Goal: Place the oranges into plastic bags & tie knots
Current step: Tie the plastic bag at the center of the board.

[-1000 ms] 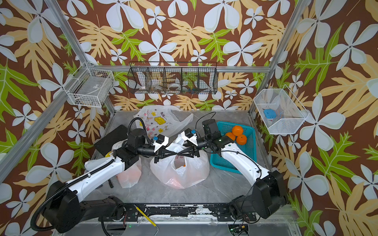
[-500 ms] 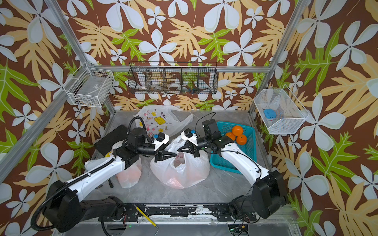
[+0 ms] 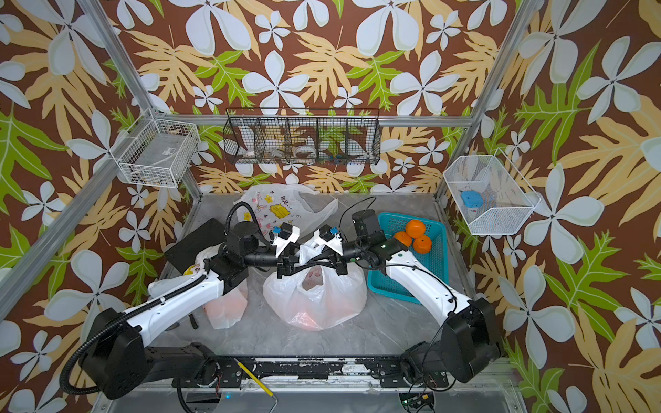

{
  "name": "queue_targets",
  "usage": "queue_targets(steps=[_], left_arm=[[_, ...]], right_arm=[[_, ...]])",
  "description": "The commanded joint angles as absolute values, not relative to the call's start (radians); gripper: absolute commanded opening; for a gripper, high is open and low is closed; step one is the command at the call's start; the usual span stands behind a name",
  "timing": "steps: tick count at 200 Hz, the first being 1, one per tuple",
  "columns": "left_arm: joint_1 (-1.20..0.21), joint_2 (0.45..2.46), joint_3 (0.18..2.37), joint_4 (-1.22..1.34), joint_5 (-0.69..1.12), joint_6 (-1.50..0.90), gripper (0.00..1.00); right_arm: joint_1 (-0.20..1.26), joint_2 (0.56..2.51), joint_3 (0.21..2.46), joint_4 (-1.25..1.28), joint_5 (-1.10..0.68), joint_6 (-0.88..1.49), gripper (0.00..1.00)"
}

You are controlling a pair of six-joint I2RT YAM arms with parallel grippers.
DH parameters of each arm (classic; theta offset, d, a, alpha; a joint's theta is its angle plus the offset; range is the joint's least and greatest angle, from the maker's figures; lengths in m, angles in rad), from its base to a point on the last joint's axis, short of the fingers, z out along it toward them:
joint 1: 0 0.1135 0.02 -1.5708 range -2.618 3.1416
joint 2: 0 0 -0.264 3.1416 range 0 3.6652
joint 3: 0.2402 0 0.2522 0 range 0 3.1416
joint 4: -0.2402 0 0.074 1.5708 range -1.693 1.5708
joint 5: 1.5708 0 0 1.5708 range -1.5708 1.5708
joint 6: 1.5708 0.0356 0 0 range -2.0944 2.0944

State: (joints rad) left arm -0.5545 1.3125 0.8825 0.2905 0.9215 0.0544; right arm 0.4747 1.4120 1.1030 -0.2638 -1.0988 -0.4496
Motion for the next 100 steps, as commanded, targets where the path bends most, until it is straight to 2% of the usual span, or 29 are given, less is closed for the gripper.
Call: queue_targets(steps=[1,31,47,100], left_arm=[[-0.555,1.309,0.89,0.331,0.922,0.035,0.27],[-0.555,1.306,0.891,0.332,0.918,0.038,0.09],[-0.555,1.308,0.891,0.329,0.915,0.041,0.0],[-0.555,1.29,0.879,0.317,0.916,0.067,0.0]], right_arm=[[0.476,1.4,1.096,-0.264,-1.063,-0.454,0.13],[0.476,1.386,1.088,-0.264,-1.056,-0.456,0.17],[0.476,1.379,1.087,-0.267,-1.053,-0.457,0.23],[0.422,1.297,1.068,-0.313,-1.033,-0.468,0.51]])
